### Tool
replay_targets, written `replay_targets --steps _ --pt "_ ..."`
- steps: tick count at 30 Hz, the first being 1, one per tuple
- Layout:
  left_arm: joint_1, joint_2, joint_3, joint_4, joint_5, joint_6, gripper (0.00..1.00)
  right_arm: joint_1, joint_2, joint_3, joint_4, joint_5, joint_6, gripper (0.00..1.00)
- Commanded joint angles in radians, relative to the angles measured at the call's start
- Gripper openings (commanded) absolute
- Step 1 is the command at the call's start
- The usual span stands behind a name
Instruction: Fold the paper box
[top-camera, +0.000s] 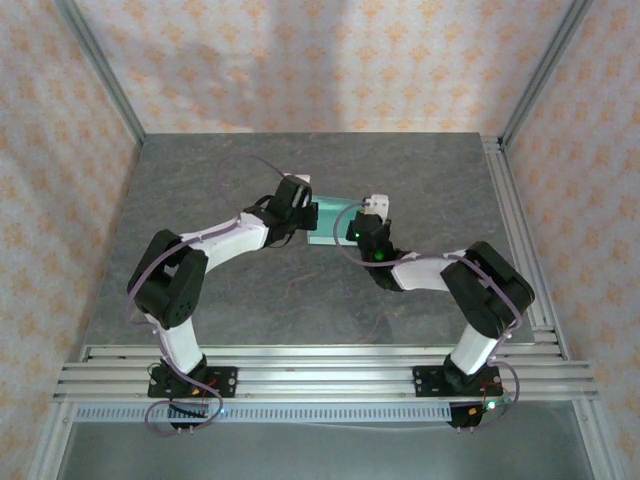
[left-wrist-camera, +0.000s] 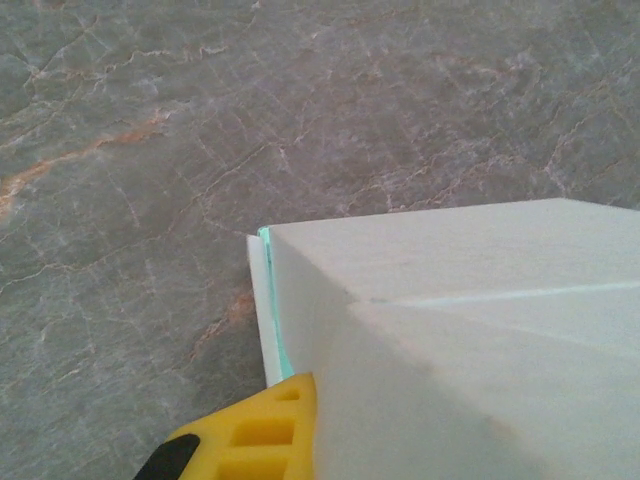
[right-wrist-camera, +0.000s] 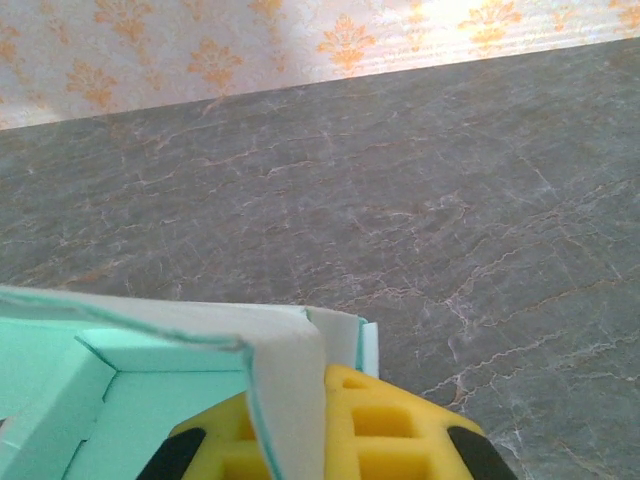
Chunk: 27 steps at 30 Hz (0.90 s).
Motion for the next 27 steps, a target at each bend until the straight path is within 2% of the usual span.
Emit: replay_targets --steps 1,16,20,22,25,27 --pt "-0.010 -0.038 -0.053 0.081 -0.043 -0.052 0.00 0.011 0.016 -0.024 0.144 0.048 0.000 0.00" --pt "-0.054 -0.042 -0.174 0.164 -0.124 -0.082 0.00 0.060 0.079 -0.105 0.287 0.068 -0.020 0.00" --pt "-0.059 -0.059 -0.202 0.166 -0.144 -0.085 0.00 0.062 0.040 -0.115 0.285 0.057 -0.039 0.07" --pt "-0.060 -0.065 -0.212 0.167 -0.155 -0.084 0.00 0.062 0.009 -0.114 0.274 0.041 -0.054 0.16" --pt "-0.066 -0.056 -0.215 0.155 -0.197 -0.062 0.00 0.063 -0.036 -0.135 0.297 0.031 -0.071 0.53" --pt "-0.066 -0.050 -0.215 0.142 -0.222 -0.048 0.00 0.062 -0.076 -0.152 0.295 0.018 -0.084 0.68"
